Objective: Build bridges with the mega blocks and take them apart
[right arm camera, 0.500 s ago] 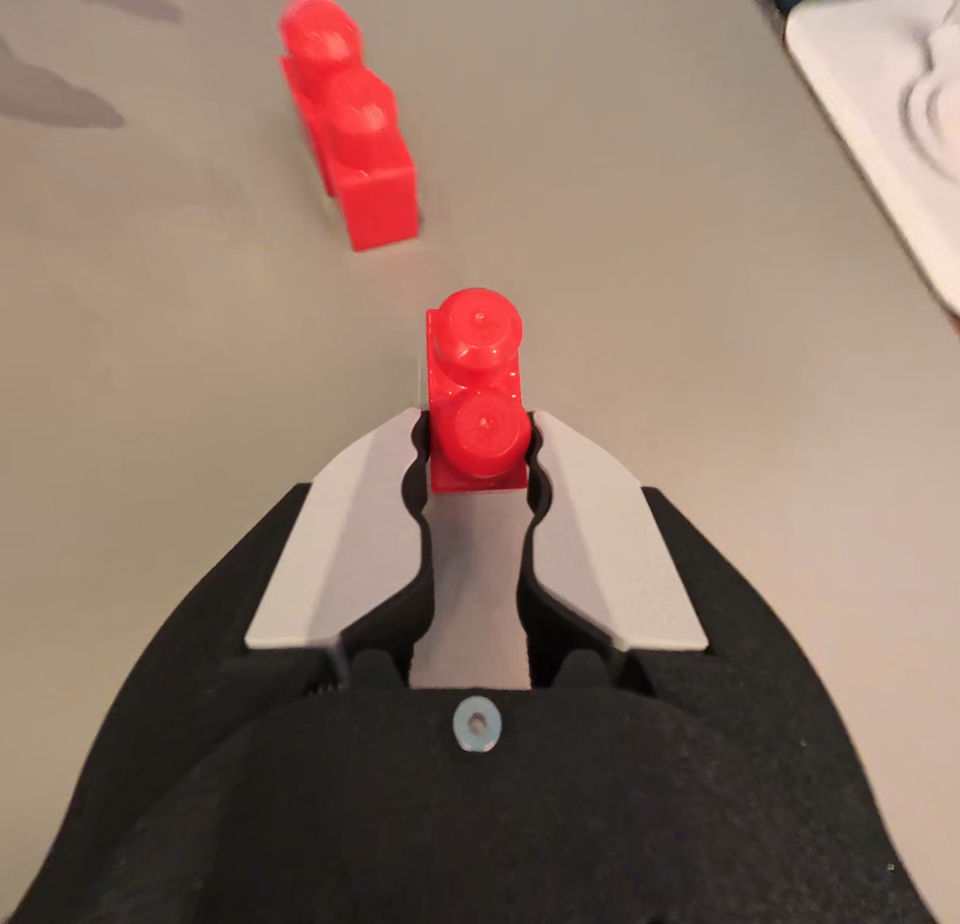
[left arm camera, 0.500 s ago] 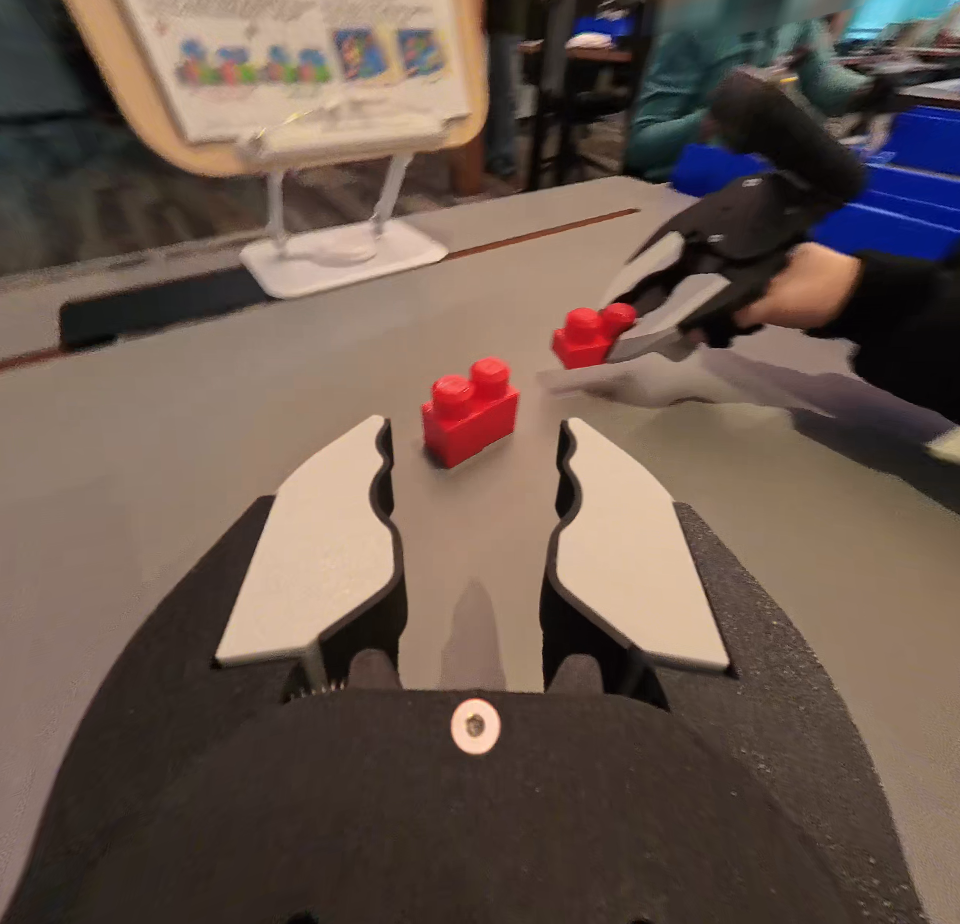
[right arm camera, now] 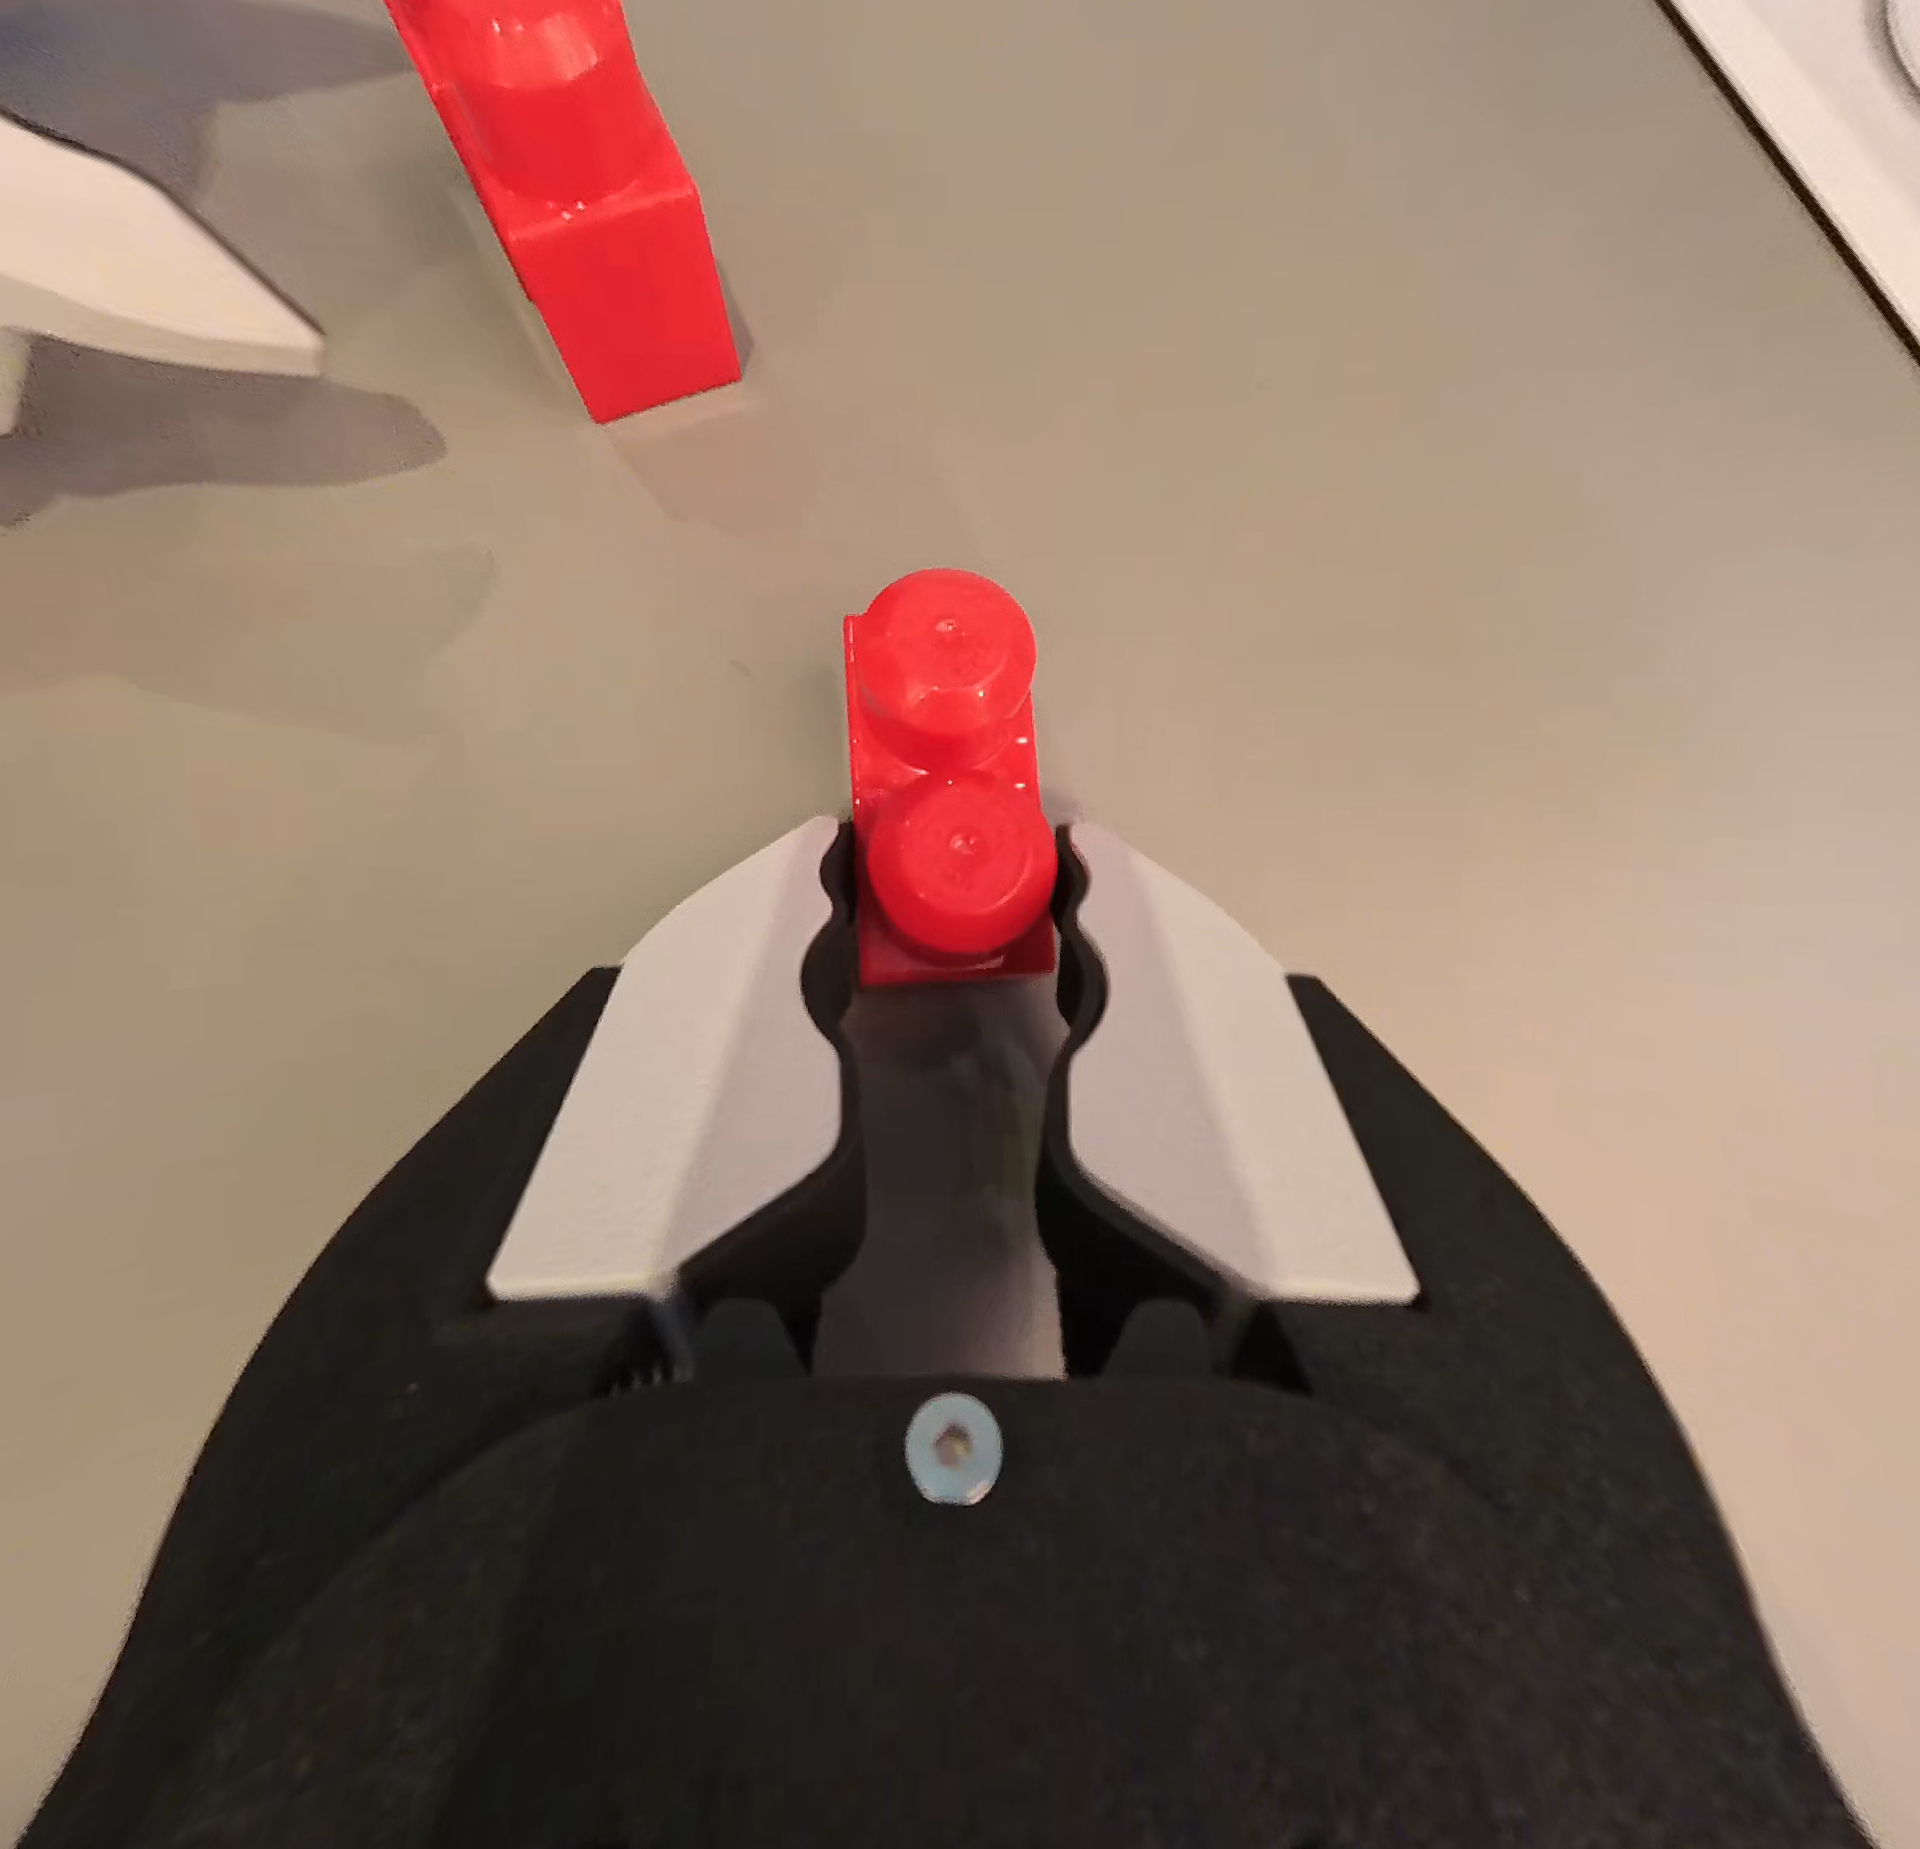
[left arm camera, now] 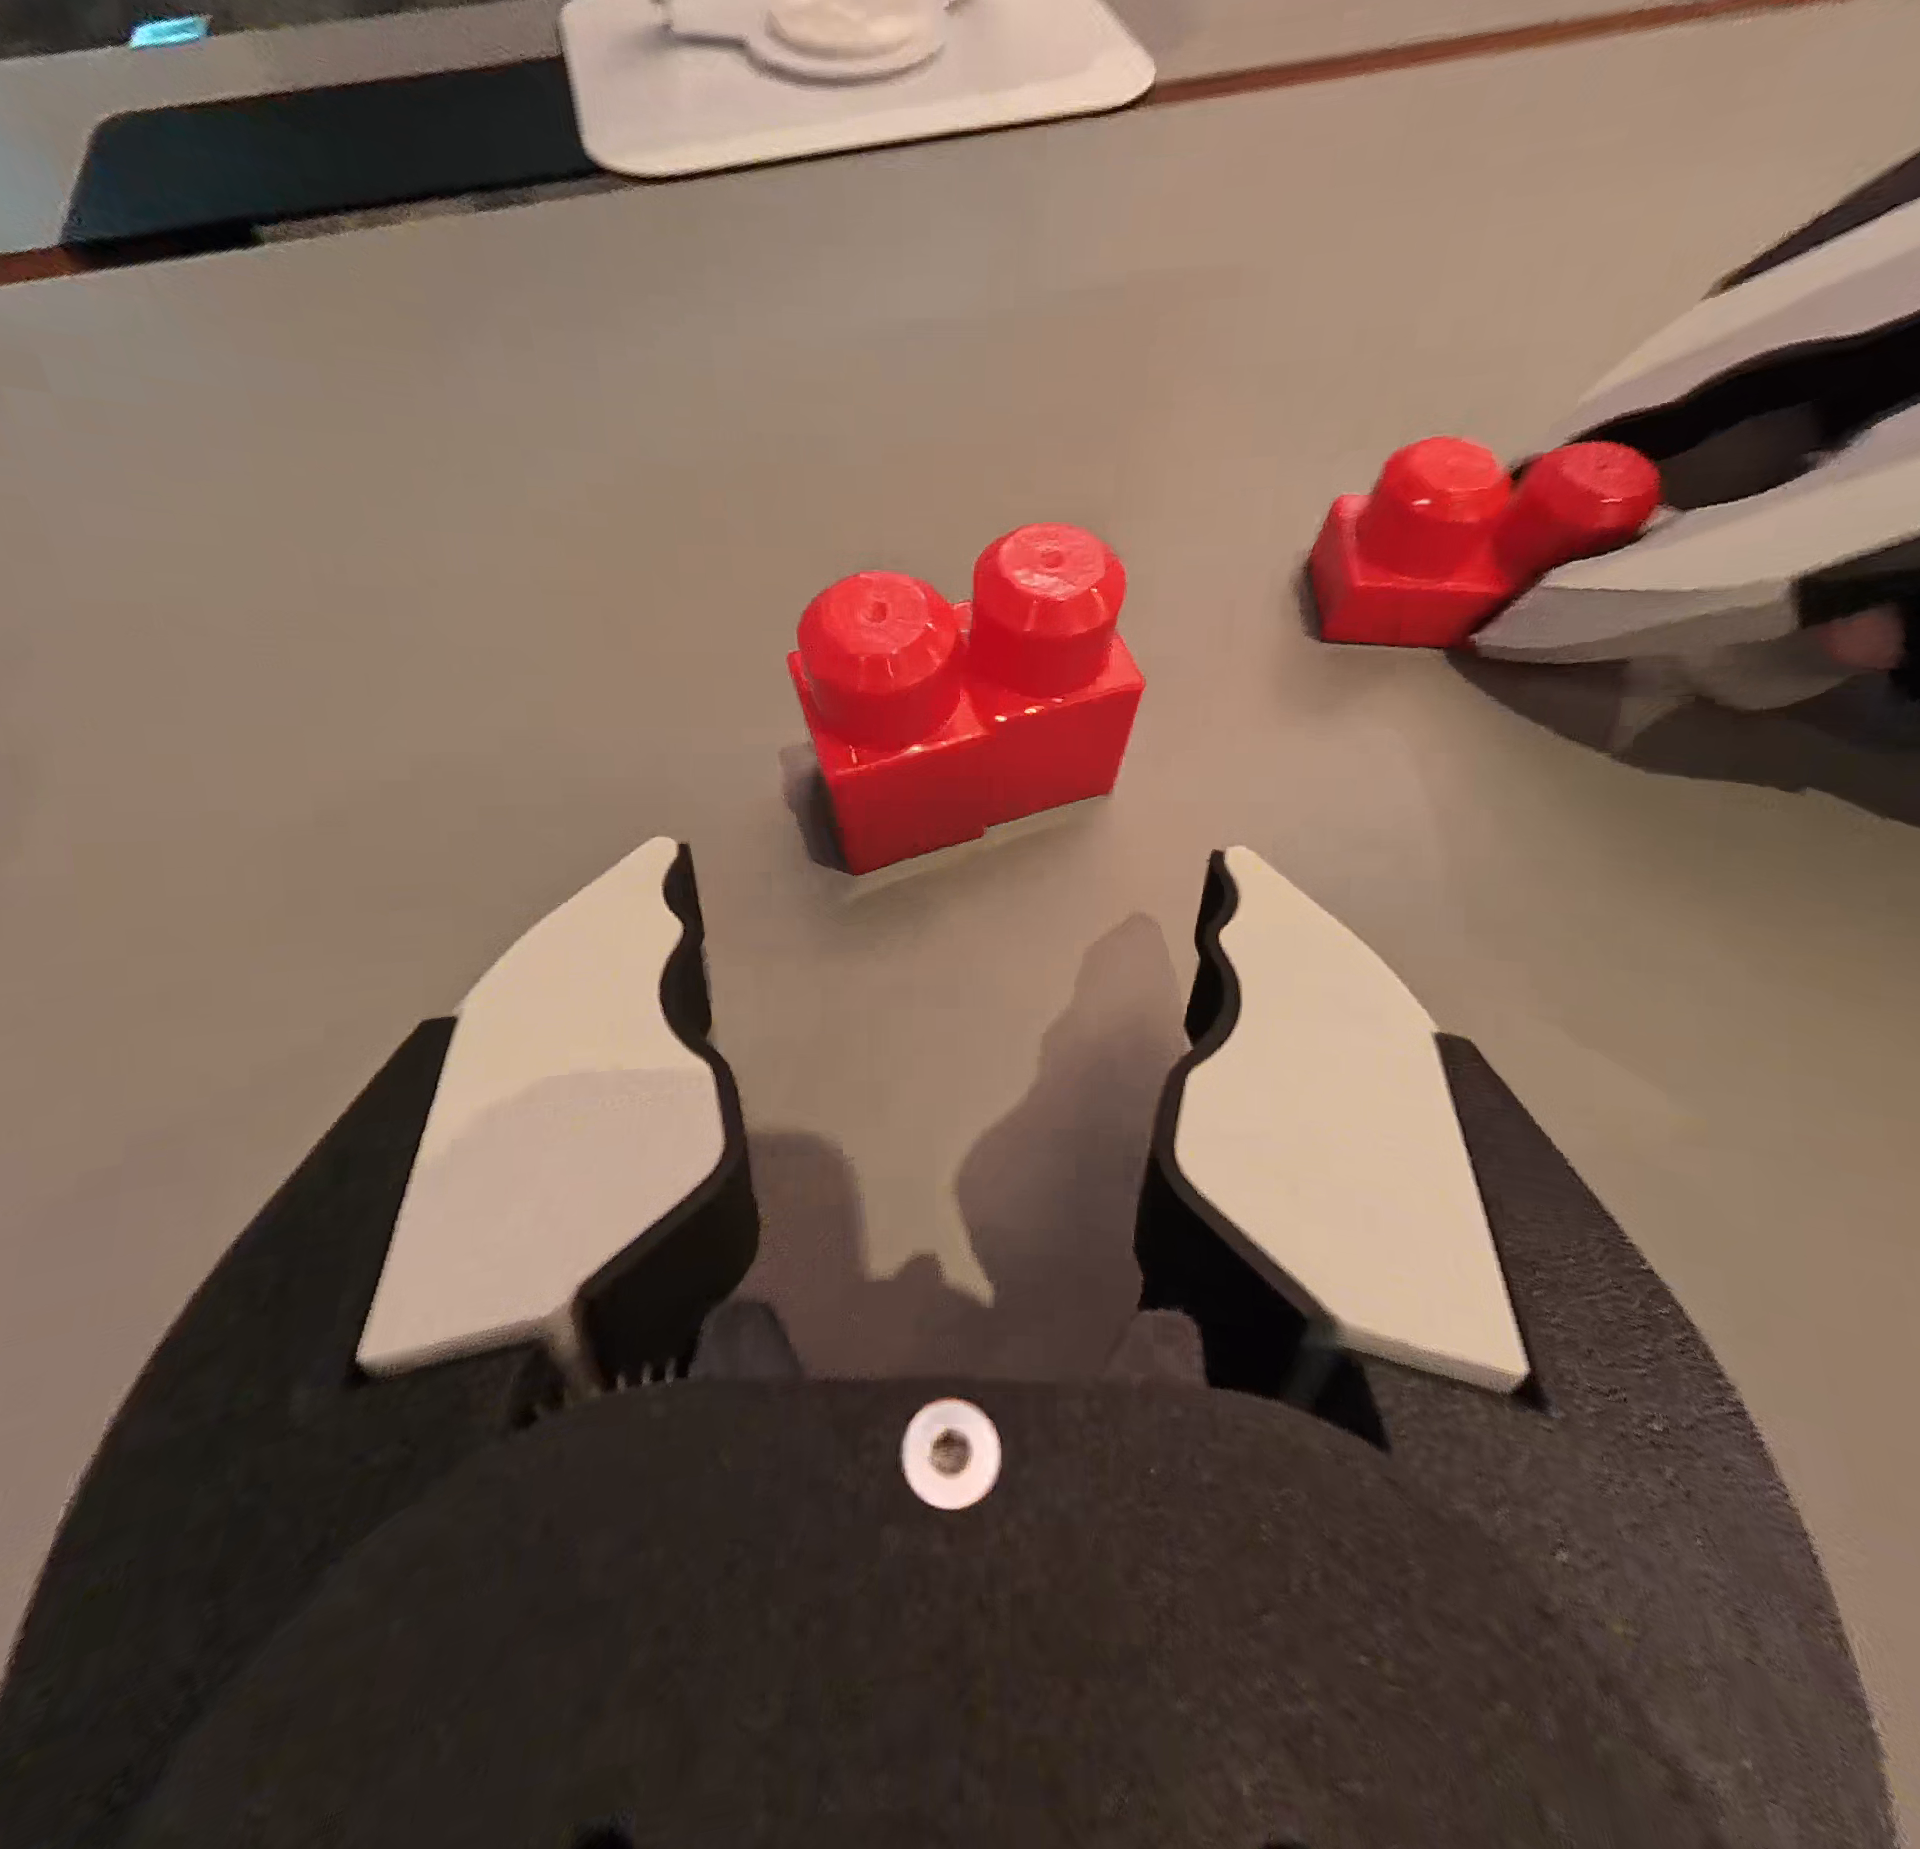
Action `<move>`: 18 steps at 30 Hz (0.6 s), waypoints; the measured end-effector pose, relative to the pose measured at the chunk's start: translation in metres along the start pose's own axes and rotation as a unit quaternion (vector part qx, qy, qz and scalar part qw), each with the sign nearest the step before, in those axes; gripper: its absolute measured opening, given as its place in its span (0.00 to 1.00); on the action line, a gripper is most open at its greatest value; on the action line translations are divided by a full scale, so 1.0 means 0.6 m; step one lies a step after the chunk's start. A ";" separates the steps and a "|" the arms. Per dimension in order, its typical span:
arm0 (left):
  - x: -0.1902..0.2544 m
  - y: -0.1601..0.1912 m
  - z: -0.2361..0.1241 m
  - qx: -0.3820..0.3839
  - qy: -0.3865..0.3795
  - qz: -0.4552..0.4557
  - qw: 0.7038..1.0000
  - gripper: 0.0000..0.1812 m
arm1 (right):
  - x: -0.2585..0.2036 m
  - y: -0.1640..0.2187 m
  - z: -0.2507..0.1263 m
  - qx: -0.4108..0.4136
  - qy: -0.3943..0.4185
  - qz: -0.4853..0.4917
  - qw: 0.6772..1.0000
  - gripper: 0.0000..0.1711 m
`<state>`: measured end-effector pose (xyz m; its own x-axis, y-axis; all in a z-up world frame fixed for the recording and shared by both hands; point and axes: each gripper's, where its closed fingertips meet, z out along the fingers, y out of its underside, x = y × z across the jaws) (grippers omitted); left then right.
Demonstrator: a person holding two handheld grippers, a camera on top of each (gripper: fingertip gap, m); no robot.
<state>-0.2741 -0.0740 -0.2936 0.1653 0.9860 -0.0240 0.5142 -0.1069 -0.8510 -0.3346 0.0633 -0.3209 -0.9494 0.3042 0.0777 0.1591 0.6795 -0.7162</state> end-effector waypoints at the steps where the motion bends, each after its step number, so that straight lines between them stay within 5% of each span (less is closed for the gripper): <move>1: -0.003 0.000 0.008 -0.008 -0.017 0.000 1.000 0.51 | 0.002 0.003 0.000 -0.001 0.005 -0.003 1.000 0.21; 8: 0.015 -0.003 0.037 -0.036 -0.039 -0.021 0.998 0.51 | 0.001 -0.032 -0.036 0.082 0.054 -0.024 0.995 0.35; 11: 0.015 -0.004 0.040 -0.037 -0.047 -0.021 0.998 0.51 | -0.046 -0.092 -0.062 0.127 0.036 -0.066 0.989 0.18; 14: 0.013 -0.008 0.046 -0.037 -0.055 -0.029 0.997 0.50 | -0.068 -0.113 -0.044 0.079 0.017 -0.065 0.995 0.01; 18: 0.012 -0.008 0.055 -0.048 -0.074 -0.019 0.996 0.51 | -0.060 -0.129 -0.005 0.041 0.011 -0.049 0.998 0.00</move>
<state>-0.3028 -0.0621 -0.3071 0.0223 0.9970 -0.0746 0.5968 -0.0732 -0.7990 -0.3118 0.0020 -0.2663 -0.9531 0.2537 0.1650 0.0419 0.6506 -0.7583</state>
